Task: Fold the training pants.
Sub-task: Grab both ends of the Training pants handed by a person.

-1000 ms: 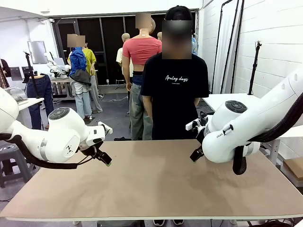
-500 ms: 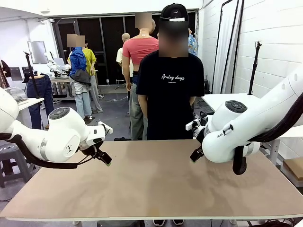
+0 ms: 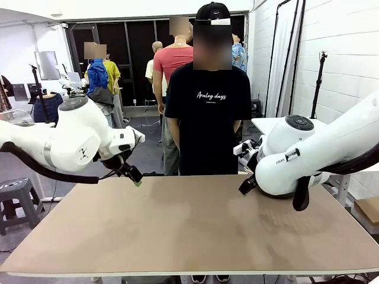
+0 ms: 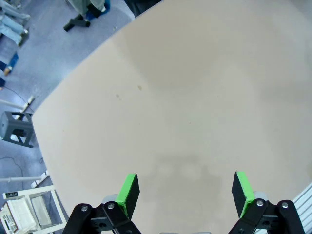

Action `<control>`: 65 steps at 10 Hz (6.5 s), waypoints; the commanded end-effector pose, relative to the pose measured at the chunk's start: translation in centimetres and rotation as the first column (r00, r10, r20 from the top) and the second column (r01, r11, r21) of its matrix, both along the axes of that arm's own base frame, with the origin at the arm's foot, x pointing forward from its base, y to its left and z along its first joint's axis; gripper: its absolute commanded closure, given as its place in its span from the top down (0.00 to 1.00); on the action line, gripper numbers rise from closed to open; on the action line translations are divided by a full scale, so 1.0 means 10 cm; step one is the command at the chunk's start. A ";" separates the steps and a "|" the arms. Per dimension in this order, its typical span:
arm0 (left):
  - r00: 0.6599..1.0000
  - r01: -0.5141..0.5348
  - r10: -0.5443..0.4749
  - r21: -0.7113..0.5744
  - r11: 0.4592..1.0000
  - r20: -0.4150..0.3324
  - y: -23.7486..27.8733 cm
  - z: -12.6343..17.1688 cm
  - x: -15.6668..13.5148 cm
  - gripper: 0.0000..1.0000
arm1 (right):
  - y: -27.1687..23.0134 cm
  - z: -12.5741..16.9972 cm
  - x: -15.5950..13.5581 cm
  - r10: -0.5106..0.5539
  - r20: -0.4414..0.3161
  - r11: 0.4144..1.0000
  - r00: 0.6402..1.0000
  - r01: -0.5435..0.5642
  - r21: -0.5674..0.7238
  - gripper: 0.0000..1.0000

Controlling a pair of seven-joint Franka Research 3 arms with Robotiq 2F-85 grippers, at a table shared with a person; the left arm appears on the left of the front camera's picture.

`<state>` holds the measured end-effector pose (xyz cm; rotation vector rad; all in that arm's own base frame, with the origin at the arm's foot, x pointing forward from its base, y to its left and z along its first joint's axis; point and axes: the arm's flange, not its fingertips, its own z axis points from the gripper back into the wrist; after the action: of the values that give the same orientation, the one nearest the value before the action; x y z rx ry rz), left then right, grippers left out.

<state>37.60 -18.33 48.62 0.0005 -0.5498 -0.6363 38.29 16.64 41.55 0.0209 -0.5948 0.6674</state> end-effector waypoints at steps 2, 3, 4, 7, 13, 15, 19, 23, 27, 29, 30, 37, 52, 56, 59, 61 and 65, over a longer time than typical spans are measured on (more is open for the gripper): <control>0.999 -0.013 0.013 -0.016 1.000 0.042 -0.10 0.31 -0.12 1.00 | -0.14 0.43 -0.39 0.018 0.048 0.998 0.999 -0.021 0.057 1.00; 0.999 -0.013 0.014 -0.023 1.000 0.046 -0.12 0.38 -0.15 1.00 | -0.17 0.56 -0.48 0.018 0.062 0.998 0.998 -0.022 0.063 1.00; 0.999 -0.011 0.012 -0.026 1.000 0.053 -0.13 0.46 -0.13 1.00 | -0.17 0.66 -0.50 0.033 0.079 0.997 0.996 -0.038 0.064 1.00; 0.998 -0.025 0.027 -0.037 0.999 0.051 -0.17 0.57 -0.12 1.00 | -0.20 0.90 -0.60 0.018 0.118 0.998 0.993 -0.025 0.059 1.00; 0.998 -0.062 0.062 -0.012 0.998 -0.027 -0.13 0.58 -0.09 1.00 | -0.24 1.08 -0.64 0.031 0.099 0.999 0.995 -0.032 0.010 1.00; 0.997 -0.072 0.072 0.007 0.997 -0.036 -0.15 0.58 -0.08 1.00 | -0.26 1.11 -0.64 0.041 0.075 0.999 0.996 -0.040 -0.013 1.00; 0.999 -0.038 0.038 0.001 0.999 -0.026 -0.10 0.55 -0.11 1.00 | -0.22 1.10 -0.62 0.026 0.067 0.999 0.997 -0.027 0.018 1.00; 0.999 -0.038 0.038 0.001 0.999 -0.026 -0.10 0.55 -0.11 1.00 | -0.22 1.10 -0.62 0.026 0.067 0.999 0.997 -0.027 0.018 1.00; 0.999 -0.038 0.038 0.001 0.999 -0.026 -0.10 0.55 -0.11 1.00 | -0.22 1.10 -0.62 0.026 0.067 0.999 0.997 -0.027 0.018 1.00; 0.999 -0.038 0.038 0.001 0.999 -0.026 -0.10 0.55 -0.11 1.00 | -0.22 1.10 -0.62 0.026 0.067 0.999 0.997 -0.027 0.018 1.00; 0.999 -0.038 0.038 0.001 0.999 -0.026 -0.10 0.55 -0.11 1.00 | -0.22 1.10 -0.62 0.026 0.067 0.999 0.997 -0.027 0.018 1.00; 0.999 -0.038 0.038 0.001 0.999 -0.026 -0.10 0.55 -0.11 1.00 | -0.22 1.10 -0.62 0.026 0.067 0.999 0.997 -0.027 0.018 1.00; 0.999 -0.038 0.038 0.001 0.999 -0.026 -0.10 0.55 -0.11 1.00 | -0.22 1.10 -0.62 0.026 0.067 0.999 0.997 -0.027 0.018 1.00; 0.999 -0.038 0.038 0.001 0.999 -0.026 -0.10 0.55 -0.11 1.00 | -0.22 1.10 -0.62 0.026 0.067 0.999 0.997 -0.027 0.018 1.00; 0.999 -0.038 0.038 0.001 0.999 -0.026 -0.10 0.55 -0.11 1.00 | -0.22 1.10 -0.62 0.026 0.067 0.999 0.997 -0.027 0.018 1.00; 0.999 -0.038 0.038 0.001 0.999 -0.026 -0.10 0.55 -0.11 1.00 | -0.22 1.10 -0.62 0.026 0.067 0.999 0.997 -0.027 0.018 1.00; 0.999 -0.038 0.038 0.001 0.999 -0.026 -0.10 0.55 -0.11 1.00 | -0.22 1.10 -0.62 0.026 0.067 0.999 0.997 -0.027 0.018 1.00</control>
<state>36.53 -19.42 54.08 0.0052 -0.5150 -0.5930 32.06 14.33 52.50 0.0230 -0.6573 0.6906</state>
